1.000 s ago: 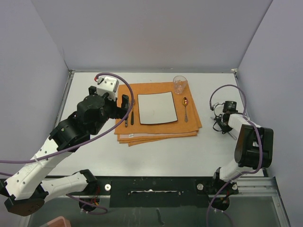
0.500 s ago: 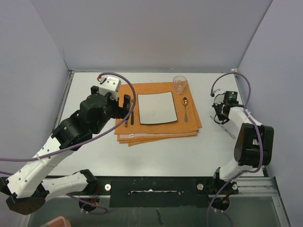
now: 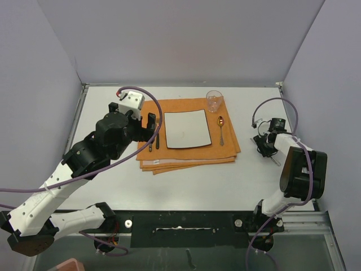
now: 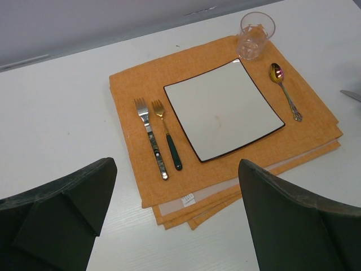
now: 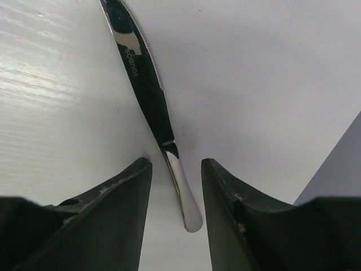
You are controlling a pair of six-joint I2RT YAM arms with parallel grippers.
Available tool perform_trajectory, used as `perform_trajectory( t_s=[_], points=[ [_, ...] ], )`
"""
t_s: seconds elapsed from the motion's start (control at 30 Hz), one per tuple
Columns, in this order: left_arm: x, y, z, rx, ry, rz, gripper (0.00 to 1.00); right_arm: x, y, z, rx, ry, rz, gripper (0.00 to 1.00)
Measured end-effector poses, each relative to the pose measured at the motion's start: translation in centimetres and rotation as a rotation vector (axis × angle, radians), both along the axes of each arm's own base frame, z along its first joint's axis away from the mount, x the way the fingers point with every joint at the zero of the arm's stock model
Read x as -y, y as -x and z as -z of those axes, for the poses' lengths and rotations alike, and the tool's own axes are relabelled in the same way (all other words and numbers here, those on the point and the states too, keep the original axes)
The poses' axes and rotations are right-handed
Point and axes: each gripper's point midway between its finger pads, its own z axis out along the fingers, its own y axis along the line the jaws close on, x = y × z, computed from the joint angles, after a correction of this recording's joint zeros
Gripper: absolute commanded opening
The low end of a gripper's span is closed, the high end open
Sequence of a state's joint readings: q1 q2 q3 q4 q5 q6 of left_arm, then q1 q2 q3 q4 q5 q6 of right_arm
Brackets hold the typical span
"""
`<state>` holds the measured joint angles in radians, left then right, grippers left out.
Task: Set the dinner table for one person
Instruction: Adjust the knife at the center of the board.
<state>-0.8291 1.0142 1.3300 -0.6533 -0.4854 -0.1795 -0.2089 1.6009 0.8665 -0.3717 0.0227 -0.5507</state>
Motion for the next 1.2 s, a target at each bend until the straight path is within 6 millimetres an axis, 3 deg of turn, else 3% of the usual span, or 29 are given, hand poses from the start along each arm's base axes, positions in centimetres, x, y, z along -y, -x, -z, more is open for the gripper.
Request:
perform_trajectory(
  t_s=[0.33, 0.6, 0.67, 0.73, 1.2],
  points=[
    [-0.1, 0.0, -0.1, 0.006, -0.011, 0.001, 0.90, 1.0, -0.4, 0.2, 0.001, 0.039, -0.027, 0.41],
    [-0.6, -0.3, -1.3, 0.038, -0.029, -0.009, 0.90, 2.2, -1.5, 0.3, 0.026, 0.029, -0.038, 0.37],
    [-0.8, -0.3, -1.4, 0.044, -0.036, -0.015, 0.90, 2.6, -1.8, 0.3, 0.028, 0.021, -0.042, 0.26],
    [-1.0, -0.4, -1.4, 0.046, -0.041, -0.021, 0.90, 2.7, -2.0, 0.4, 0.019, 0.011, -0.058, 0.02],
    [-1.8, -0.8, -1.5, 0.059, -0.069, -0.050, 0.90, 2.5, -4.7, 0.3, -0.068, -0.032, -0.092, 0.00]
  ],
)
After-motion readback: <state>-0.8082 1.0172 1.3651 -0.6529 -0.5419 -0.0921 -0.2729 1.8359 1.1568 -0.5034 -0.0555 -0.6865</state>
